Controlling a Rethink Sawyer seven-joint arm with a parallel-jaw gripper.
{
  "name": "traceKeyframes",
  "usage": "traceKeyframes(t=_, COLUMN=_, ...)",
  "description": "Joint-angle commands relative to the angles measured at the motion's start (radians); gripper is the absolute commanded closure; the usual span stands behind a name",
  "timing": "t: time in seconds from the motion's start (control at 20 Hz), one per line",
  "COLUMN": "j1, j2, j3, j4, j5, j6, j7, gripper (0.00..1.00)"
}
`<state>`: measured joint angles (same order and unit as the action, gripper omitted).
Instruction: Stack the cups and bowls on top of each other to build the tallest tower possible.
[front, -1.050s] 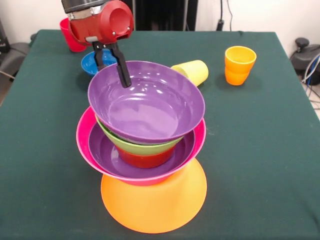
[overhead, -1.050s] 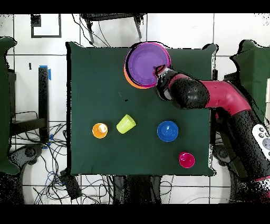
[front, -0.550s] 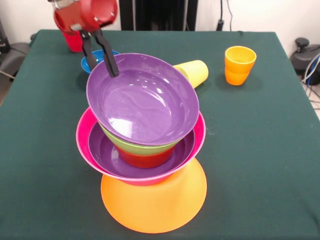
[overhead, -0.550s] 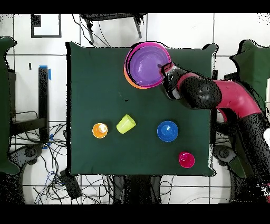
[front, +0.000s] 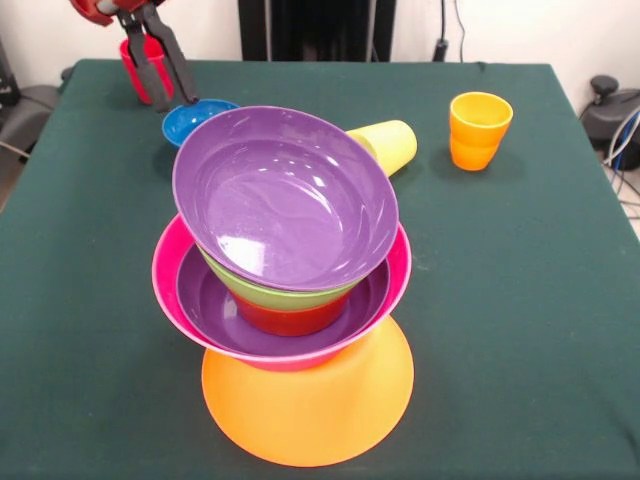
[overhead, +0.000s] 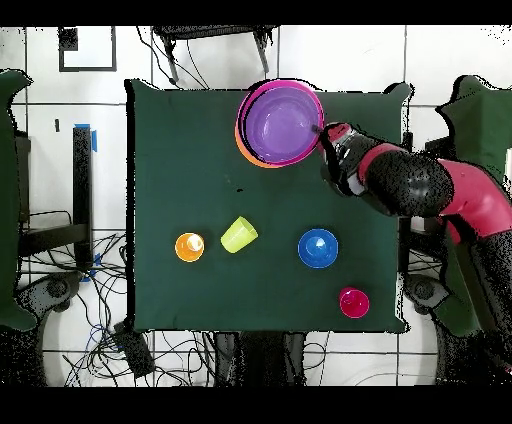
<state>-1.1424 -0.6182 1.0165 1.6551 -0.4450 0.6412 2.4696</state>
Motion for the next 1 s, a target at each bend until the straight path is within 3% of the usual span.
traceKeyframes(t=0.05, j1=0.027, j2=-0.009, j3=0.026, j4=0.096, j5=-0.022, j6=0.074, j7=-0.236, gripper=0.0)
traceKeyframes(t=0.45, j1=0.067, j2=0.007, j3=0.008, j4=0.107, j5=-0.063, j6=-0.065, j7=-0.139, gripper=0.0)
traceKeyframes(t=1.0, j1=0.093, j2=0.053, j3=-0.019, j4=0.039, j5=-0.068, j6=-0.088, j7=-0.159, gripper=0.0)
